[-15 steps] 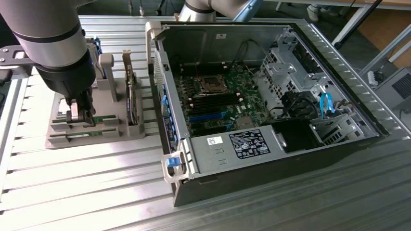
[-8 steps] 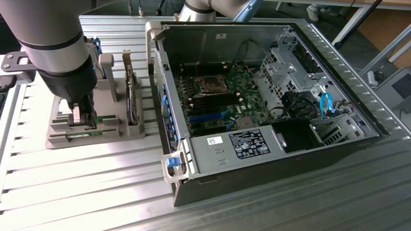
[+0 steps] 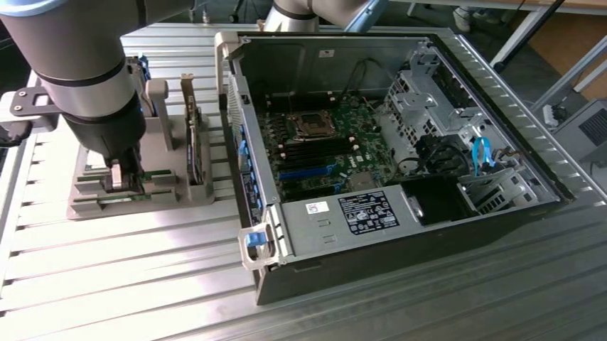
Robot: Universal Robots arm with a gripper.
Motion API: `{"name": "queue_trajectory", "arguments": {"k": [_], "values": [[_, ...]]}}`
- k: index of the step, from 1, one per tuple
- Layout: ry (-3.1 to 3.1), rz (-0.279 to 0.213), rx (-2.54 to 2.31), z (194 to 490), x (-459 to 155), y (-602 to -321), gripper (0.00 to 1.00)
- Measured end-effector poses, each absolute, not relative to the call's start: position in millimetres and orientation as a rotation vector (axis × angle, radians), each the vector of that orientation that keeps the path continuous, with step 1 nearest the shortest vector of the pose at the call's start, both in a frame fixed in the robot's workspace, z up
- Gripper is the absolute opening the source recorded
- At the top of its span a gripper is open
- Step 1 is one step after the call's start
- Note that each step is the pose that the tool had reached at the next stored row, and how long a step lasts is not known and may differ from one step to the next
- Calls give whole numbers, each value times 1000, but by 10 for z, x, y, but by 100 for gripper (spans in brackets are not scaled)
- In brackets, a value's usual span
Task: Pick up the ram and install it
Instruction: 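Pick up the ram and move it above insertion slot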
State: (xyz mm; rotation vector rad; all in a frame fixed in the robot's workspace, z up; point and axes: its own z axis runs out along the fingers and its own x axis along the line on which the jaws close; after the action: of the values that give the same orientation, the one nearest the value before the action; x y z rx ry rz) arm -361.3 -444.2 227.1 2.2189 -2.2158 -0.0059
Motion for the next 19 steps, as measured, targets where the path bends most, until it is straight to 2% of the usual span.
{"name": "queue_trajectory", "arguments": {"k": [19], "values": [[-2216,-6,2219,2072,-3691,-4442,35]]}}
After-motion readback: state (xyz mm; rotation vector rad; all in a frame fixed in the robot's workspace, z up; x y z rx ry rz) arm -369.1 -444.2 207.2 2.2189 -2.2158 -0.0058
